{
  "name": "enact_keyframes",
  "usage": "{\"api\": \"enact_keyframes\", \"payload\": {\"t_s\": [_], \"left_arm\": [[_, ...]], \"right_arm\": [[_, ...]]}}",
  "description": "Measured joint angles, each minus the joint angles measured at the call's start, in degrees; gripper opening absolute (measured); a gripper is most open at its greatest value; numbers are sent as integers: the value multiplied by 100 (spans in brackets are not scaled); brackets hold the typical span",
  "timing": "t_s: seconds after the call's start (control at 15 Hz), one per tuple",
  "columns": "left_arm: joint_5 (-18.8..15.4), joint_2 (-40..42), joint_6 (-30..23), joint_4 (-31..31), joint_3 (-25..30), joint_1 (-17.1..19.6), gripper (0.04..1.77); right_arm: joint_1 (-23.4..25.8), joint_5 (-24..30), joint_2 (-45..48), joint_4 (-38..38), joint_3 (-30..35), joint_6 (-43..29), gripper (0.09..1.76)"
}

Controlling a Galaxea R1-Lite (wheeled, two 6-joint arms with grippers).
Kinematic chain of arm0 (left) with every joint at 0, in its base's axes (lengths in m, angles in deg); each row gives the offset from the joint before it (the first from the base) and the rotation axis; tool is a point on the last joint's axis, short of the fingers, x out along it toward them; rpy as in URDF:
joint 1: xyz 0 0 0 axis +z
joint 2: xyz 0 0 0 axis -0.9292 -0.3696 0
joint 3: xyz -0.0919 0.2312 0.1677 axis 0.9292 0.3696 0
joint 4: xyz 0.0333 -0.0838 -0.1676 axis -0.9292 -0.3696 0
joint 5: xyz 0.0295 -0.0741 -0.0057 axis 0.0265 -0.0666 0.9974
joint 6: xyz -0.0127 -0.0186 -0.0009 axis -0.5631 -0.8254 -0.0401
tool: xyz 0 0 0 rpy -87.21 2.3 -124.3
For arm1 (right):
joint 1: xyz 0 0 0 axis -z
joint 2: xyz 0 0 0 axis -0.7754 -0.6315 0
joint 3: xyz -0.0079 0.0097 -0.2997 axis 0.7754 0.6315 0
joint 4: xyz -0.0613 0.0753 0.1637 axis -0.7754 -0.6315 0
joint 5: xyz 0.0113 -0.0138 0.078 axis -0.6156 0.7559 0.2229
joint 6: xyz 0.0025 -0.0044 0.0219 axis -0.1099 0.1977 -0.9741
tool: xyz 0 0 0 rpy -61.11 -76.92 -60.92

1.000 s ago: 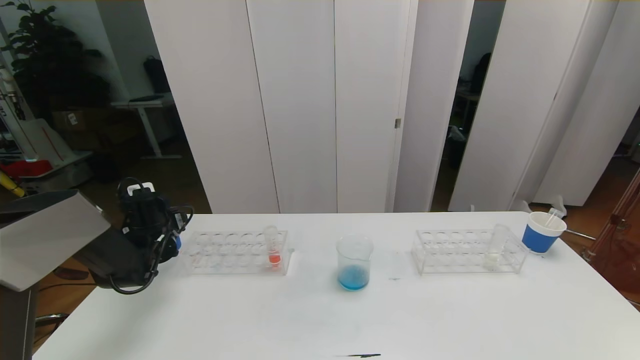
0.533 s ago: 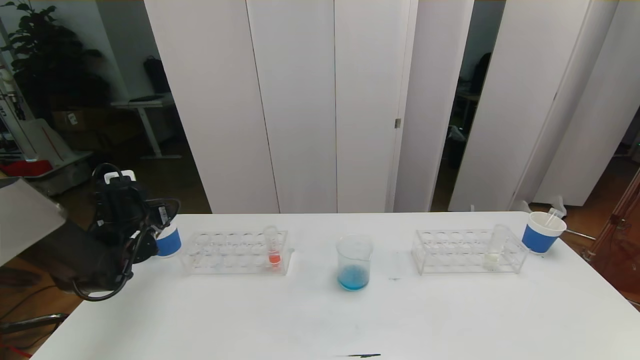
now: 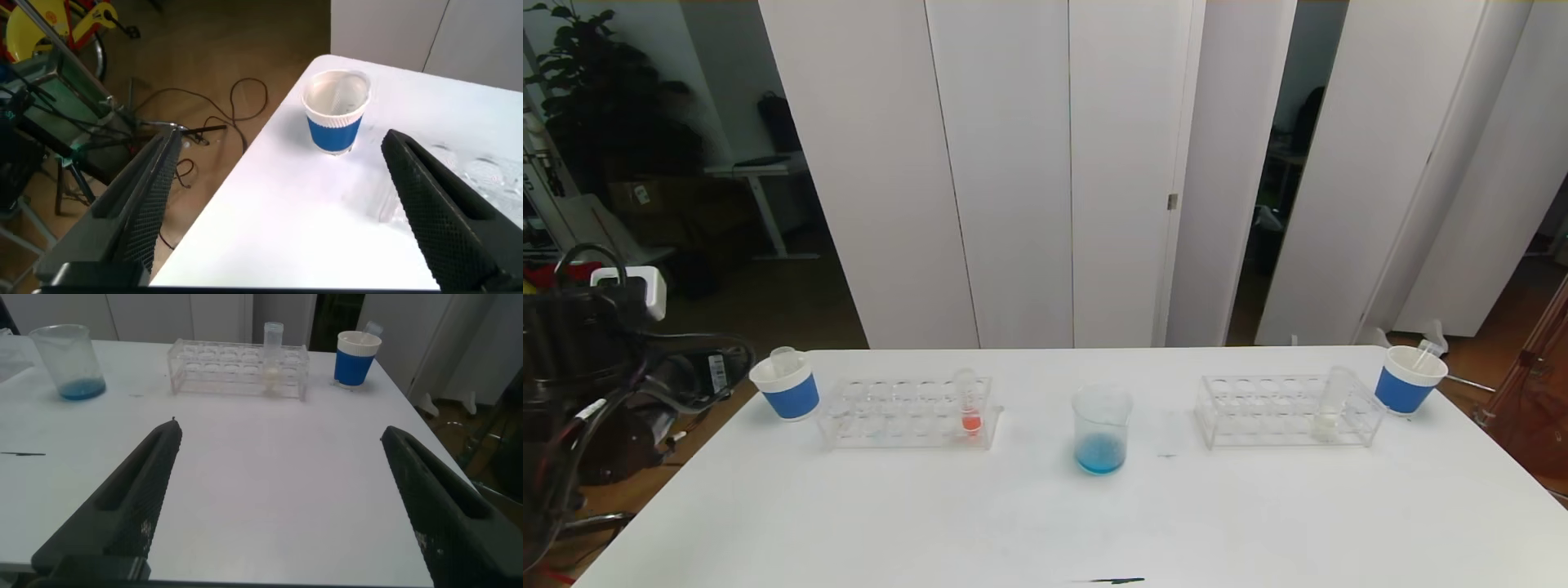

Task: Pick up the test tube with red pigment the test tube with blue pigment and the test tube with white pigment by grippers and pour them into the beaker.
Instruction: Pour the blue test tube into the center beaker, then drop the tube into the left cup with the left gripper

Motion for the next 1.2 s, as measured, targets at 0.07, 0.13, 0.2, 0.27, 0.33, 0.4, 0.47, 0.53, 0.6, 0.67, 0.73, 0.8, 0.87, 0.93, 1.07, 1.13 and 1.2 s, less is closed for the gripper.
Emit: {"api": "enact_keyframes", "payload": {"t_s": [0.07, 0.13, 0.2, 0.27, 0.33, 0.4, 0.47, 0.53, 0.6, 0.67, 0.73, 0.8, 0.87, 0.93, 1.07, 1.13, 1.2], "left_arm": [[-10, 411, -2, -317, 199, -63, 175], [-20, 868, -16, -701, 375, -135, 175], [-28, 1303, -30, -1108, 512, -196, 175], [-52, 1753, -46, -1534, 617, -240, 175], [-111, 2249, -61, -2010, 708, -280, 175], [-191, 2722, -69, -2417, 780, -301, 175], [-295, 3200, -77, -2790, 841, -315, 175], [-397, 3725, -77, -3171, 909, -323, 175], [-483, 4217, -72, -3521, 979, -328, 175], [-577, 4704, -69, -3860, 1058, -333, 175], [-673, 5222, -59, -4187, 1161, -336, 175], [-756, 5688, -48, -4462, 1274, -339, 175], [-841, 6144, -33, -4689, 1401, -344, 175], [-946, 6621, -16, -4864, 1541, -358, 175], [-1169, 7467, 85, -5104, 1816, -444, 175], [-1319, 7878, 152, -5240, 1982, -477, 175], [-1509, 8227, 190, -5336, 2133, -501, 175]], "right_arm": [[0, -2, 0, 0, 0, -2, 175], [0, -2, 0, 0, 0, 0, 175], [0, 0, 0, -2, 0, 0, 175], [0, 0, 0, 0, 0, 0, 175], [0, -2, 2, 0, 0, 0, 175], [0, 0, 2, 0, 0, -2, 175], [0, 0, 0, 0, 0, -2, 175], [0, -2, 0, 0, 0, 0, 175], [0, 0, 0, 0, 0, 0, 175], [0, 0, 0, -2, 0, 0, 175], [0, -2, 0, 0, 0, 0, 175], [0, -2, 0, 0, 0, -2, 175], [0, -2, 0, 0, 0, 0, 175], [0, -2, 0, 0, 0, -2, 175], [0, 0, 2, 0, 0, 0, 175], [0, 0, 0, 0, 0, 0, 175], [0, -5, 0, 0, 0, -2, 175]]}}
